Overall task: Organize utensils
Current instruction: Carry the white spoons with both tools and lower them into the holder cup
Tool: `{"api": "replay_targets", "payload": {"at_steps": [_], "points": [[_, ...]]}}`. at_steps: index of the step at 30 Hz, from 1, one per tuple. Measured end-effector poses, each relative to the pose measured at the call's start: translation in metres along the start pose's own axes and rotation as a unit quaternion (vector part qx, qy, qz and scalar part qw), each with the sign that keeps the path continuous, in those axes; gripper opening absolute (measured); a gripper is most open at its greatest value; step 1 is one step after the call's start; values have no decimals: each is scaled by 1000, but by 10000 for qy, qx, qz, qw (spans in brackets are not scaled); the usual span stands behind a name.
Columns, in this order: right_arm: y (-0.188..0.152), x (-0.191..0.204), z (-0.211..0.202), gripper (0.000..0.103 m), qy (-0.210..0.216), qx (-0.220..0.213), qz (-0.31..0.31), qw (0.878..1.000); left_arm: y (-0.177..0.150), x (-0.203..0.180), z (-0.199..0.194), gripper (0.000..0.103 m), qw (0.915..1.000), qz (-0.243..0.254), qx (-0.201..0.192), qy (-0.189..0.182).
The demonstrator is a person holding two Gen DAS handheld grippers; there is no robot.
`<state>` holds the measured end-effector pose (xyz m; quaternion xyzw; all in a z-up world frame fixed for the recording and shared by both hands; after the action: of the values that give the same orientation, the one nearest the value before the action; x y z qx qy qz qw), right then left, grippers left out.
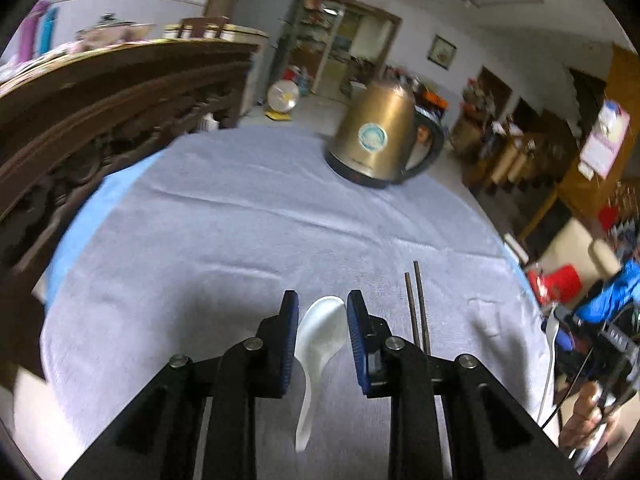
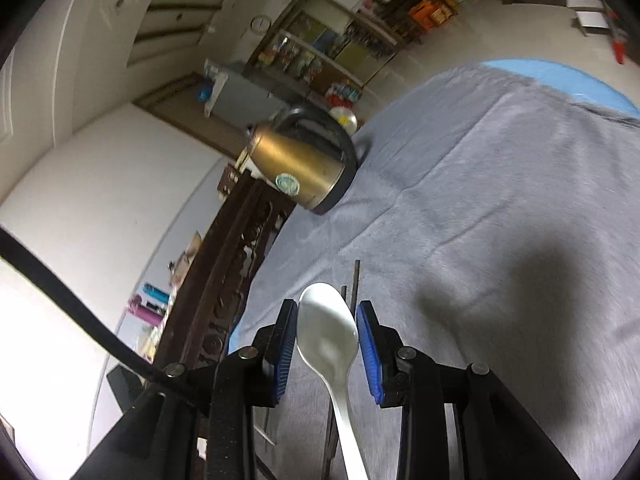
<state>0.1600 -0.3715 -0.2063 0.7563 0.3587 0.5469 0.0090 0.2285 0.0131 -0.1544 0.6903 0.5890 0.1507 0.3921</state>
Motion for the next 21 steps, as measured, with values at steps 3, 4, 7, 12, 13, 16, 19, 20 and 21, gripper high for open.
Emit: {"api": "replay_targets", "payload": {"at_steps": [3,4,7,12,13,16,19,20,21], "points": [[-7,0,-25,33,-44,-246,15,9997,-9,4,-22,24,9998,-131,-139,79],[-8,1,-34,33,-53,-337,8,9994,-15,5,-32,24,9996,-197,-192,87],[-13,6,-62,33,-42,-596,-62,9982,-28,9,-56,24,9989,-366,-300,50],[-22,26,-107,33,97,-948,-310,9950,-42,6,-94,24,9978,-459,-475,-57],[-24,31,-113,33,136,-997,-367,9942,-44,6,-103,24,9976,-442,-519,-80],[-32,50,-133,33,335,-1136,-562,9914,-45,-1,-124,24,9967,-390,-689,-149],[-41,70,-147,33,533,-1186,-765,9886,-44,-8,-144,24,9951,-373,-877,-267],[-43,77,-146,33,591,-1185,-821,9878,-43,-11,-150,24,9945,-356,-935,-295],[-47,85,-148,33,669,-1180,-898,9867,-43,-15,-157,24,9938,-329,-1000,-351]]}}
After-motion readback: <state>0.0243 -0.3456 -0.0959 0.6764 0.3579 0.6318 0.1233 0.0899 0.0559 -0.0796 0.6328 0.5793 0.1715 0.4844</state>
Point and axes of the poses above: each gripper's, at about its wrist camera, not at the fingertips, and z roughly the way its jaws point, x to its left, y to its top, the point moved 3 cm from there along z, roughly the way its jaws point, and after that the axes turned 4 degrees about z, right-handed, at the moved point
